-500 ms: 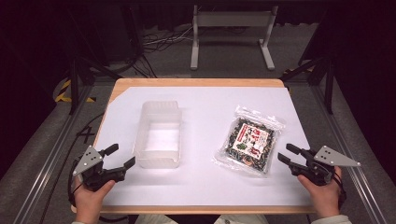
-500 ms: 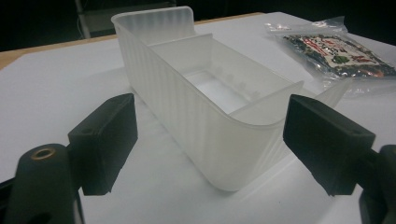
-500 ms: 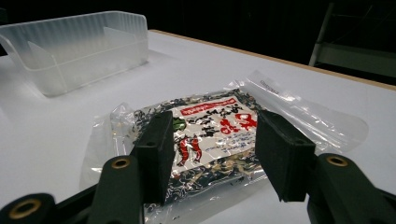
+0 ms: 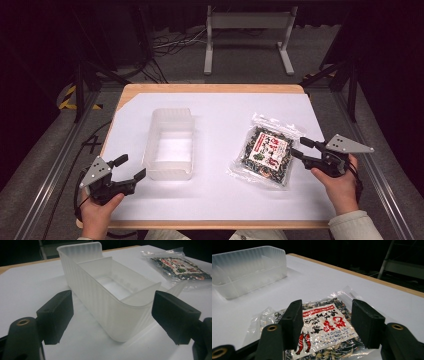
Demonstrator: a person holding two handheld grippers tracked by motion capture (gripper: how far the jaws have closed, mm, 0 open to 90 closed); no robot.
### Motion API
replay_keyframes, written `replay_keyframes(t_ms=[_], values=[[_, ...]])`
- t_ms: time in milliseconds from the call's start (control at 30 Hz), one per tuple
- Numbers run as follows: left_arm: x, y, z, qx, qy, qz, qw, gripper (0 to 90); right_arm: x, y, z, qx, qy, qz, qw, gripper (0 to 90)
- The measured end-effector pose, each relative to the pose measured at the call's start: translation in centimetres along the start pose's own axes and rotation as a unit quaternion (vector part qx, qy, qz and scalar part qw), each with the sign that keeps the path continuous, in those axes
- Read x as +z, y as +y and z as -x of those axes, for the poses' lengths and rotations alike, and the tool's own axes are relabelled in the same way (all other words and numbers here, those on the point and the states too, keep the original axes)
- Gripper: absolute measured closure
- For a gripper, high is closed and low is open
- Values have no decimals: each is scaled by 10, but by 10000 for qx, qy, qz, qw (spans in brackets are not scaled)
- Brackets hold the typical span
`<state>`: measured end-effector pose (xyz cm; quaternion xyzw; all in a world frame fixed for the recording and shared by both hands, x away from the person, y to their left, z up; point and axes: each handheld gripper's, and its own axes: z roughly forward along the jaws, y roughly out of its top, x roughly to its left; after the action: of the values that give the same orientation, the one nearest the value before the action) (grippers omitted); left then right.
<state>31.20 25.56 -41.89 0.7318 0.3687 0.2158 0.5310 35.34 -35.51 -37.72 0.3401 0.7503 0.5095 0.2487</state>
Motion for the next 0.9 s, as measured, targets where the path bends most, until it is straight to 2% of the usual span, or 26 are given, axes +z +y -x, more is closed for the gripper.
replay_keyframes(t_ms=[200,333,500,700,733,767,900], values=[[1,-2,1,52,-31,-19,10000,189,11,11,13,182,-87,-79,9998,401],[2,-2,0,52,-16,-27,10000,188,19,16,25,160,-213,-149,9995,391],[3,-3,0,2,-29,-31,10000,187,28,21,42,421,-241,-88,9988,375],[4,-4,0,15,-18,-35,10000,185,34,21,63,592,-431,-34,9973,364],[4,-4,0,39,-4,-39,10000,185,34,21,63,592,-431,-34,9973,364],[4,-5,0,18,11,-39,10000,182,36,19,71,642,-446,-102,9969,360],[5,-5,0,20,8,-24,10000,179,38,18,80,700,-517,-164,9961,357]])
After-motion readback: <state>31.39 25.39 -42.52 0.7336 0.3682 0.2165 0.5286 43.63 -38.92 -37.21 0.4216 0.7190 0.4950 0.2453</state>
